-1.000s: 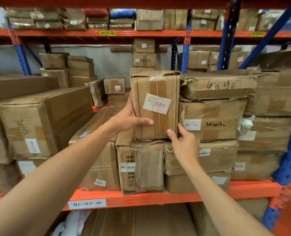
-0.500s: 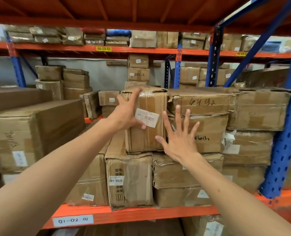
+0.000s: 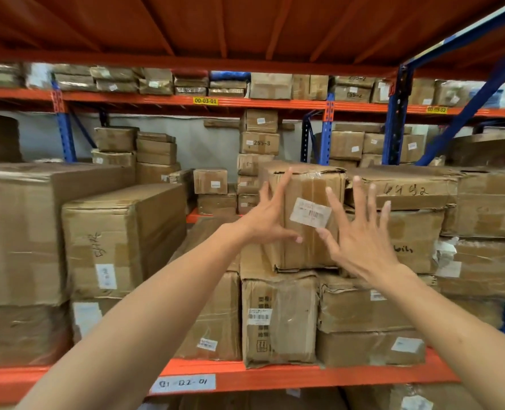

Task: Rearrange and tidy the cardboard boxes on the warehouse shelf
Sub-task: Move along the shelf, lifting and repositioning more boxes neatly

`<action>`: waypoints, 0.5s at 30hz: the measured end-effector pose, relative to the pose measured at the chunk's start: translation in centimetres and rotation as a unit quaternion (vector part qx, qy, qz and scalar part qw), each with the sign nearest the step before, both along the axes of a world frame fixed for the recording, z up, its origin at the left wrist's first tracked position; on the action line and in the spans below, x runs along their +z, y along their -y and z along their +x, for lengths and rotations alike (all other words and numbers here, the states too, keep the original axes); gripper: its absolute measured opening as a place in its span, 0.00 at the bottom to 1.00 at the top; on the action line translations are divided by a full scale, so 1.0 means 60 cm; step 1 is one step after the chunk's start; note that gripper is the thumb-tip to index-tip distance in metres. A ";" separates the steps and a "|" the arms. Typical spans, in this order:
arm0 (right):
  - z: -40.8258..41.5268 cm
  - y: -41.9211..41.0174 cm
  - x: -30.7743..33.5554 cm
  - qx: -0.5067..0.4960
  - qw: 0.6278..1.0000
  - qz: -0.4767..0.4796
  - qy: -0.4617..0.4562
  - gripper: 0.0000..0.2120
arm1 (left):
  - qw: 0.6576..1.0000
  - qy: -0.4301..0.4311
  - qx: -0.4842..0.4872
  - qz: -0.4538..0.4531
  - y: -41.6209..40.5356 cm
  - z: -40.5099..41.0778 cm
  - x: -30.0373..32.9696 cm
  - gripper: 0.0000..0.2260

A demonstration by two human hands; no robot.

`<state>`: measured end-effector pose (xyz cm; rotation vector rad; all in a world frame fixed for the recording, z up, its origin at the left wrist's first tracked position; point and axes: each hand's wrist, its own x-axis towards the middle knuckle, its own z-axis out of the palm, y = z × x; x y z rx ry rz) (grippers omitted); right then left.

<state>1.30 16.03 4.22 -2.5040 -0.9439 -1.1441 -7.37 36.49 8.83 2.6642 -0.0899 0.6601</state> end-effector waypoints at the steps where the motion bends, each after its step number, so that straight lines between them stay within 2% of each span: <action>1: -0.012 -0.016 0.013 0.013 1.000 0.017 0.010 0.38 | 1.000 0.007 -0.019 -0.005 -0.019 -0.018 -0.006 0.62; 4: -0.057 -0.088 0.051 0.057 0.996 0.059 0.031 0.35 | 0.999 0.033 -0.032 -0.015 -0.098 -0.079 -0.009 0.58; 6: -0.094 -0.153 0.070 0.091 0.993 0.069 0.038 0.33 | 0.998 0.059 -0.007 -0.005 -0.166 -0.124 0.002 0.56; 8: -0.133 -0.227 0.080 0.132 0.988 0.075 0.031 0.33 | 0.994 0.102 0.044 0.002 -0.238 -0.177 0.011 0.54; 11: -0.192 -0.348 0.076 0.192 0.979 0.062 -0.013 0.32 | 0.975 0.176 0.128 -0.050 -0.337 -0.258 -0.007 0.49; 15: -0.251 -0.502 0.070 0.235 0.969 -0.029 -0.066 0.34 | 0.941 0.193 0.270 -0.070 -0.430 -0.354 -0.077 0.35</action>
